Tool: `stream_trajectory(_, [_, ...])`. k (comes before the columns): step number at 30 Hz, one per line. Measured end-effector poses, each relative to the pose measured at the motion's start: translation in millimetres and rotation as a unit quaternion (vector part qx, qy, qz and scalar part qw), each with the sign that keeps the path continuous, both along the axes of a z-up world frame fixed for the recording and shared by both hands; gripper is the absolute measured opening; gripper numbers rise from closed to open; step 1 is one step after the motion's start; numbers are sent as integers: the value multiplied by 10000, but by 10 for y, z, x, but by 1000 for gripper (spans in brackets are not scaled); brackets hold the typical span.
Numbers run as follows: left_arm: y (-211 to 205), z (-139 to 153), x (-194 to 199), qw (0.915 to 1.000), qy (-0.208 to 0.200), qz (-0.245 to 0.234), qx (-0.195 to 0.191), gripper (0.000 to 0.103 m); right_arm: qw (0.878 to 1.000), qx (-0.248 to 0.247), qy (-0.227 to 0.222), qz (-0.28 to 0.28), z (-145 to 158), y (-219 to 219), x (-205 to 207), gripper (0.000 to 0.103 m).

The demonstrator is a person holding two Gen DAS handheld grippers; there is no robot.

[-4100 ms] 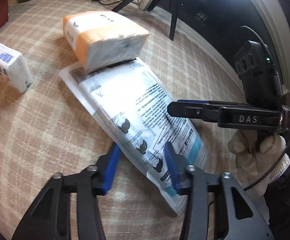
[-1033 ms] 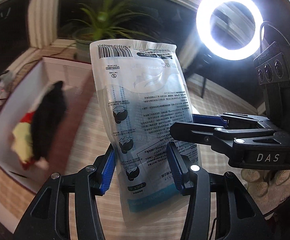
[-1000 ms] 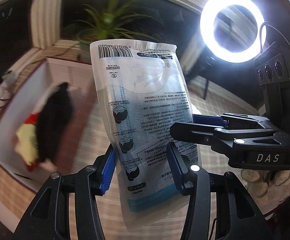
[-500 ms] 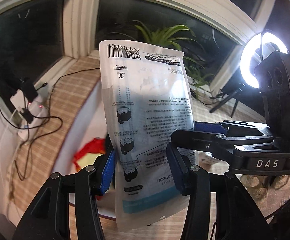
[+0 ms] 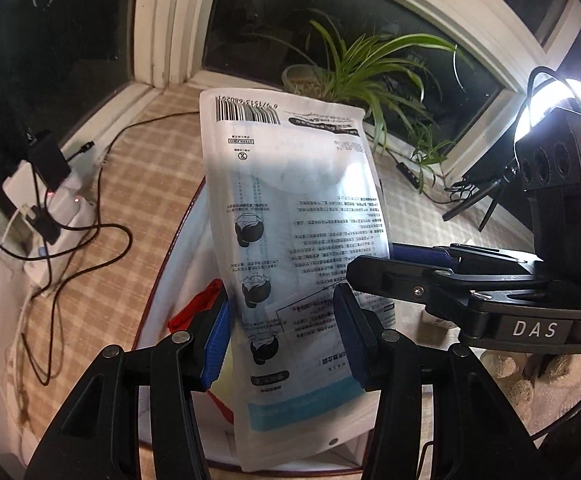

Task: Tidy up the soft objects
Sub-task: 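Lift the mask bag with the right tool and carry it to the box, then open the right tool to drop the mask bag into the box, then move both tools toward the orange-white tissue pack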

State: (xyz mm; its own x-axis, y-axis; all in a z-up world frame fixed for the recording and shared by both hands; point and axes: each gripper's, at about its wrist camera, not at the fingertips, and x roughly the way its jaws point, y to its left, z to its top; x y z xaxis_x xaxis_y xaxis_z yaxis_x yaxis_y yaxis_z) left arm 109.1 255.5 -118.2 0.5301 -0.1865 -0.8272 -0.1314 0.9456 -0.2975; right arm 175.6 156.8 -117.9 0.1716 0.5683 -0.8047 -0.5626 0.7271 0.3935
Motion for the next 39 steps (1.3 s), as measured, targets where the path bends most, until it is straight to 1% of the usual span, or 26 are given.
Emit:
stream_trajectory(5, [8,-79,45,9999,121,-36,2,48,9998,-130,123,-72,-151,7,95,39])
stream_trajectory(6, [12,-89,47,9999,131,-27,19,48,9998,-151,135,-75,-169,11,107,40])
stream_trajectory(8, [11,-96,38,9999,145,-1,82,48,9996,-208,151,-99,-200,6,127,40])
stream_trajectory(10, [5,-93,15,9997,149,9,201,47,9996,-233,135,-110,-209,-3,137,40])
stream_trajectory(12, [-25,-68,-43,9989,95,-28,448,46,9996,-253,85,-93,-201,-17,128,41])
stream_trajectory(14, [-53,-29,-110,9981,20,-31,612,46,9997,-242,13,-70,-162,-36,99,41])
stream_trajectory(16, [-103,67,-216,9970,-149,-33,757,46,9997,-213,-71,-65,-100,-66,60,43])
stream_trajectory(18, [-150,168,-327,9967,-326,-64,747,46,9997,-166,-148,-30,-26,-103,2,46])
stream_trajectory(22, [-311,366,-530,9946,-663,-174,782,46,9993,-85,-343,77,115,-211,-169,47])
stream_trajectory(23, [-371,418,-596,9936,-772,-205,793,44,9992,-58,-375,79,144,-248,-205,47])
stream_trajectory(24, [-425,457,-648,9929,-854,-225,803,34,9991,13,-416,69,184,-310,-264,47])
stream_trajectory(25, [-466,482,-686,9924,-905,-246,795,31,9990,62,-436,64,206,-361,-303,47])
stream_trajectory(26, [-525,505,-738,9921,-946,-279,775,23,9989,90,-462,61,218,-403,-336,47])
stream_trajectory(27, [-571,513,-769,9919,-966,-307,766,13,9986,101,-522,57,247,-477,-403,47])
stream_trajectory(28, [-611,517,-788,9918,-979,-331,753,10,9983,98,-574,54,269,-530,-451,48])
stream_trajectory(29, [-671,525,-824,9918,-1008,-354,708,10,9978,107,-654,45,297,-610,-517,48])
stream_trajectory(30, [-720,531,-849,9917,-1041,-356,663,6,9973,122,-719,40,317,-679,-566,48])
stream_trajectory(33, [-892,553,-894,9914,-1106,-378,596,3,9960,113,-888,14,370,-904,-701,48])
stream_trajectory(39, [-1357,551,-960,9886,-1259,-486,665,0,9922,54,-1233,-174,428,-1448,-927,48])
